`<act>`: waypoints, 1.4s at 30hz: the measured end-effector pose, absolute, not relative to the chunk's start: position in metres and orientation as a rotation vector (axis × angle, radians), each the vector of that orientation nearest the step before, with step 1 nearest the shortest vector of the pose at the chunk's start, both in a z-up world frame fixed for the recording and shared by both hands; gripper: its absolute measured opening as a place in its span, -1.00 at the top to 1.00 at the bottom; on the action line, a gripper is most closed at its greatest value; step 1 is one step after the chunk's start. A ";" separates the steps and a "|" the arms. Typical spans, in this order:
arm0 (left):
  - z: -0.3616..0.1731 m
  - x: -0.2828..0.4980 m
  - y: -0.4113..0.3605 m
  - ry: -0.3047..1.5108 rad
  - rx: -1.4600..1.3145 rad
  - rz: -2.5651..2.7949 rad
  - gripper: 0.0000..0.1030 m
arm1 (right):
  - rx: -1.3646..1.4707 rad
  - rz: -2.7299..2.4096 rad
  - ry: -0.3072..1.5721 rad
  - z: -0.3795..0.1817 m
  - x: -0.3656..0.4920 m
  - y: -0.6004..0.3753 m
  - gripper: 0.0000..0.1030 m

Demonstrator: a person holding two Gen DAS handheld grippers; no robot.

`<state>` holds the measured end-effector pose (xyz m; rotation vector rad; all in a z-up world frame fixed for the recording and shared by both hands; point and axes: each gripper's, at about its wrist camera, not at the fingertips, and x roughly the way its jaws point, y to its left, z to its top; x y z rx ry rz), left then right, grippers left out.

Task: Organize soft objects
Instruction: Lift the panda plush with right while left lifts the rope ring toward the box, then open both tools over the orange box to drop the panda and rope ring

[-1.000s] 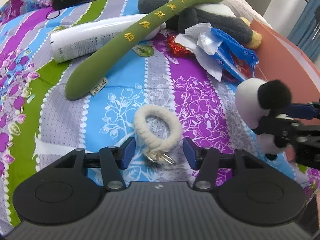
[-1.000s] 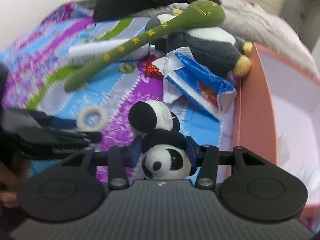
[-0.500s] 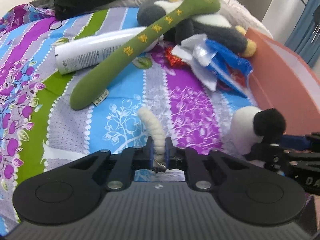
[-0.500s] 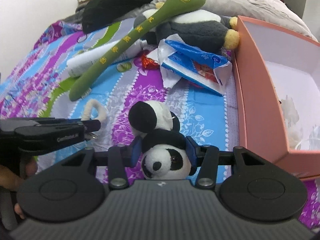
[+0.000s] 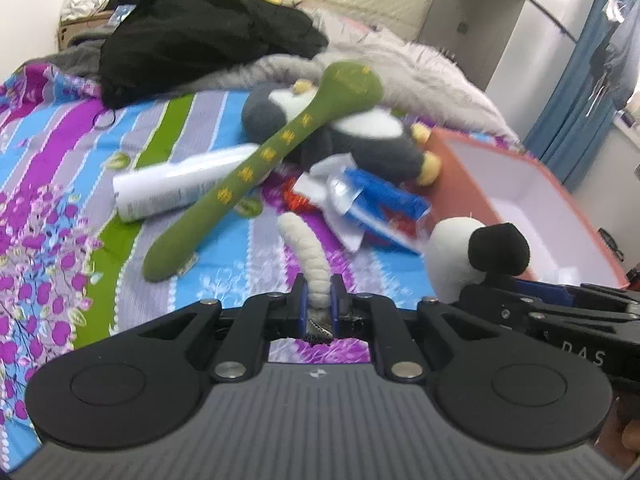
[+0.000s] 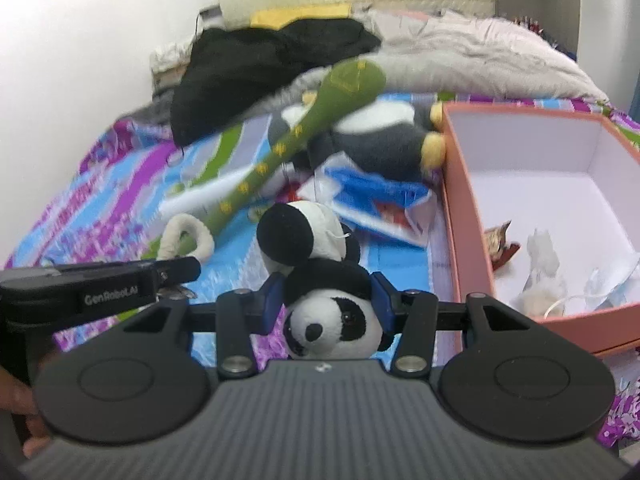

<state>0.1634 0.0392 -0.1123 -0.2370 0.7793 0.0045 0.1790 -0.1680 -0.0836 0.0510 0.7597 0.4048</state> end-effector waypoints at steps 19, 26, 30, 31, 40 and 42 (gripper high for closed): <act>0.002 0.164 -0.009 0.570 -0.193 -0.095 0.74 | 0.103 0.354 0.513 0.013 0.180 -0.222 0.02; 0.025 0.178 -0.048 0.534 -0.169 -0.160 0.74 | 0.084 0.292 0.469 0.029 0.192 -0.256 0.02; 0.025 0.200 -0.075 0.553 -0.137 -0.210 0.74 | 0.122 0.264 0.516 0.026 0.214 -0.281 0.02; 0.024 0.205 -0.080 0.559 -0.136 -0.224 0.74 | 0.119 0.252 0.530 0.025 0.220 -0.286 0.02; 0.011 0.280 -0.144 0.669 -0.132 -0.351 0.74 | 0.075 0.157 0.681 -0.001 0.279 -0.332 0.02; 0.008 0.298 -0.154 0.704 -0.154 -0.372 0.74 | 0.089 0.130 0.740 -0.014 0.293 -0.345 0.02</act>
